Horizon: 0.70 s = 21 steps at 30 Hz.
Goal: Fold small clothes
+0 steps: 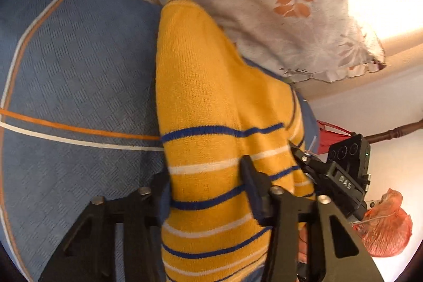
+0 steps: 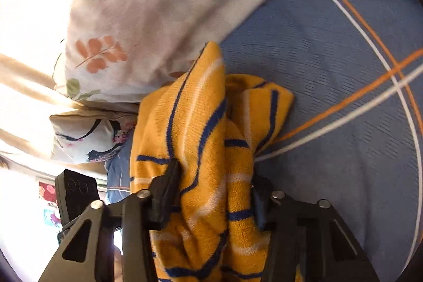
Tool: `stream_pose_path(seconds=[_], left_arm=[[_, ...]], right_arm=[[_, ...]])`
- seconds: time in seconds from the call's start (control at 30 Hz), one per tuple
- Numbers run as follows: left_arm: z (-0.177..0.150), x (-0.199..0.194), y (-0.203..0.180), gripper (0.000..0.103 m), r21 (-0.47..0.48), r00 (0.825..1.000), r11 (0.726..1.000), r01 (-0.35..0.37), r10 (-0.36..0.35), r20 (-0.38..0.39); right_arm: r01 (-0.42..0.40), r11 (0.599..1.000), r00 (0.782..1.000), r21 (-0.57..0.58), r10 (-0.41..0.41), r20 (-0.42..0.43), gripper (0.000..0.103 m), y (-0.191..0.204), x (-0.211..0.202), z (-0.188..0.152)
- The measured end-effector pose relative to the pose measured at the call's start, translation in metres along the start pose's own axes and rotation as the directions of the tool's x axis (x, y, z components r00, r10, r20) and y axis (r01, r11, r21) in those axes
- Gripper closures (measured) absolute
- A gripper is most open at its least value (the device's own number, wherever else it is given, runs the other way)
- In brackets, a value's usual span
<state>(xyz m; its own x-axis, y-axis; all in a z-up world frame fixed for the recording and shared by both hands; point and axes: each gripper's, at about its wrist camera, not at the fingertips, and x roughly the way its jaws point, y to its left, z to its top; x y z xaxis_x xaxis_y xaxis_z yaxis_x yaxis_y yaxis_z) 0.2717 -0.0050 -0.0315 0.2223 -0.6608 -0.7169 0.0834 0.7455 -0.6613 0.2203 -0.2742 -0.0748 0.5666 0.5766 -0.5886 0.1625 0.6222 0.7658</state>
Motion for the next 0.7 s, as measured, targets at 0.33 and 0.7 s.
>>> stream_pose_path(seconds=[0.33,0.7], left_arm=[[0.025,-0.056,-0.005,0.058,0.067,0.964,0.964,-0.256,0.249,0.096],[-0.023,-0.073,-0.01,0.058,0.153,0.968,0.962,-0.224,0.201,0.153]], right_arm=[[-0.038,0.996,0.999,-0.083,0.04,0.018,0.058,0.057,0.027,-0.008],[0.169,0.977,0.979,-0.127,-0.152,0.134,0.049,0.074,0.003,-0.021]])
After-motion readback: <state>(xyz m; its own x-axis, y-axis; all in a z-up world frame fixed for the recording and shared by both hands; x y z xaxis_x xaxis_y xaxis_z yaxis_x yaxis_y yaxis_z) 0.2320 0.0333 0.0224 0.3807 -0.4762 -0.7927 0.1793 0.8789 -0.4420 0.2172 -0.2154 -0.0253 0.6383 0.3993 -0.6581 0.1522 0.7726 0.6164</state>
